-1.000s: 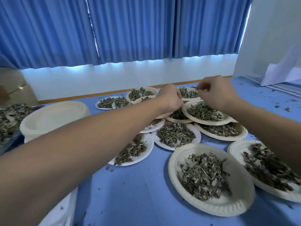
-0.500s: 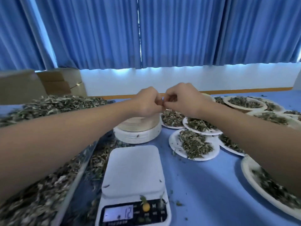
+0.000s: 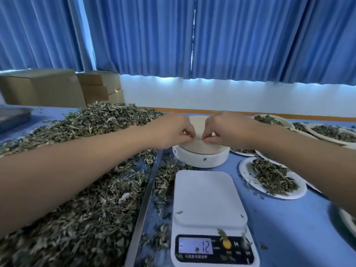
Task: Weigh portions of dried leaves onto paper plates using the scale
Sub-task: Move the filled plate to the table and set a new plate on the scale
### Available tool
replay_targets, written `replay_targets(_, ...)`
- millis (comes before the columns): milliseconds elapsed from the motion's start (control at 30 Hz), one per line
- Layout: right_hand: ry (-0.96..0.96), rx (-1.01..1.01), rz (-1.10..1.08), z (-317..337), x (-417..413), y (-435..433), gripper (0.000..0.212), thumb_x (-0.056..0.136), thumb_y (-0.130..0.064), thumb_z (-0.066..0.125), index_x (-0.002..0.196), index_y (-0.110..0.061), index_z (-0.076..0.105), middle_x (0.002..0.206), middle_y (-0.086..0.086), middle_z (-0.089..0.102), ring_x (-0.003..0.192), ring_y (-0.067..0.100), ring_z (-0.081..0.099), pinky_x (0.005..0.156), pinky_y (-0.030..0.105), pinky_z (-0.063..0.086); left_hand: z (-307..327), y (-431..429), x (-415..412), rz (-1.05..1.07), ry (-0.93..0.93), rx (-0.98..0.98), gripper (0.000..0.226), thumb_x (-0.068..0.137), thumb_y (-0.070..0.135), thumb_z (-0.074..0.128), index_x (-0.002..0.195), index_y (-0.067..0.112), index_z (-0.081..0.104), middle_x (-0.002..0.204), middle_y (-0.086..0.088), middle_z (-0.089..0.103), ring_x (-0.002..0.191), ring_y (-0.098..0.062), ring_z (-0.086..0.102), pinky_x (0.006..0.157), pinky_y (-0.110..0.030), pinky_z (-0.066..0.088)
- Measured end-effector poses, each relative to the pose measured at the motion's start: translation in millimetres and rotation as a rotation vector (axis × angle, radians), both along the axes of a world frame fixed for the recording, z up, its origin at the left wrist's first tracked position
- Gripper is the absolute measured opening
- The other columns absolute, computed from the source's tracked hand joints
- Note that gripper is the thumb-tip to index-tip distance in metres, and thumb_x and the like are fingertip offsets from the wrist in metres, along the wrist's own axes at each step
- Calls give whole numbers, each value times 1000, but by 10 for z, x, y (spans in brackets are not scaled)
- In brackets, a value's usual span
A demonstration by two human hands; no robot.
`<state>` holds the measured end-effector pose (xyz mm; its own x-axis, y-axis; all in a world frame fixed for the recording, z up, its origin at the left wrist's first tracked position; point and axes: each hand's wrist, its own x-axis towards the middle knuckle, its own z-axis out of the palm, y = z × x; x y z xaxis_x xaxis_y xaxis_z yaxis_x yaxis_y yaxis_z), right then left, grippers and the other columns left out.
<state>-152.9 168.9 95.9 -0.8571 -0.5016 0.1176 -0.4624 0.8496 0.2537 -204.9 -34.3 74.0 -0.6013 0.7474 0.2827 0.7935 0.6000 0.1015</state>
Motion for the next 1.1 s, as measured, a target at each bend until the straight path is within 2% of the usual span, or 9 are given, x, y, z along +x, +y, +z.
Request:
replay_targets(167, 35, 43, -32, -46, -33, 13, 21, 97, -33, 55, 96, -24, 74, 97, 0, 70, 93, 25, 62, 70, 39, 52, -57, 16, -14, -7, 10, 7, 21, 94, 20, 64, 109, 21, 78, 99, 11, 62, 95, -11, 57, 91, -33, 46)
replay_targets(400, 64, 39, -15, -74, -42, 33, 21, 97, -33, 56, 96, -26, 75, 97, -2, 71, 91, 22, 62, 68, 38, 52, -105, 27, -48, 16, -6, 5, 22, 95, 24, 65, 113, 23, 77, 114, 5, 67, 107, -16, 59, 98, -40, 46)
replay_targets(667, 80, 111, 6, -46, -21, 0, 25, 99, -37, 51, 97, -26, 74, 98, -3, 70, 94, 23, 62, 71, 38, 54, -96, 25, -52, -5, -8, 31, 21, 94, 23, 66, 111, 20, 78, 112, 4, 69, 104, -15, 60, 95, -36, 46)
replay_targets(733, 103, 157, 30, -52, -17, -3, 27, 100, -34, 48, 93, -24, 72, 93, -3, 66, 90, 24, 61, 63, 34, 48, -99, 31, -49, -16, -10, 34, 21, 94, 22, 65, 111, 21, 78, 111, 4, 68, 103, -14, 59, 96, -36, 45)
replay_targets(800, 149, 227, 73, -62, -1, -15, 30, 102, -33, 43, 92, -23, 70, 89, -7, 59, 81, 23, 56, 52, 29, 31, -101, 38, -40, -26, -17, 32, 21, 94, 22, 64, 110, 23, 77, 110, 5, 67, 103, -13, 58, 96, -36, 45)
replay_targets(833, 172, 261, 94, -70, 8, -23, 33, 104, -32, 40, 93, -23, 69, 89, -8, 54, 77, 22, 51, 51, 28, 23, -98, 43, -36, -29, -16, 32, 21, 94, 21, 63, 110, 24, 77, 109, 5, 67, 103, -13, 58, 96, -36, 45)
replay_targets(900, 206, 305, 121, -78, 28, -32, 36, 106, -31, 35, 97, -24, 69, 90, -8, 49, 73, 23, 46, 51, 29, 17, -86, 57, -31, -42, 8, 37, 23, 93, 18, 62, 108, 25, 78, 108, 5, 67, 101, -16, 60, 92, -32, 44)
replay_targets(967, 226, 315, 123, -75, 41, -31, 38, 108, -32, 31, 103, -25, 68, 91, -7, 47, 73, 25, 47, 55, 29, 22, -63, 78, -26, -63, 52, 39, 22, 93, 17, 63, 106, 25, 79, 106, 5, 68, 98, -17, 60, 86, -28, 40)
replay_targets(1100, 261, 295, 125, -18, 66, 2, 44, 109, -38, 25, 111, -27, 68, 103, -6, 56, 80, 26, 56, 64, 32, 39, 15, 96, -17, -78, 84, 62, 15, 96, 26, 65, 102, 27, 79, 102, 6, 66, 96, -20, 60, 86, -38, 46)
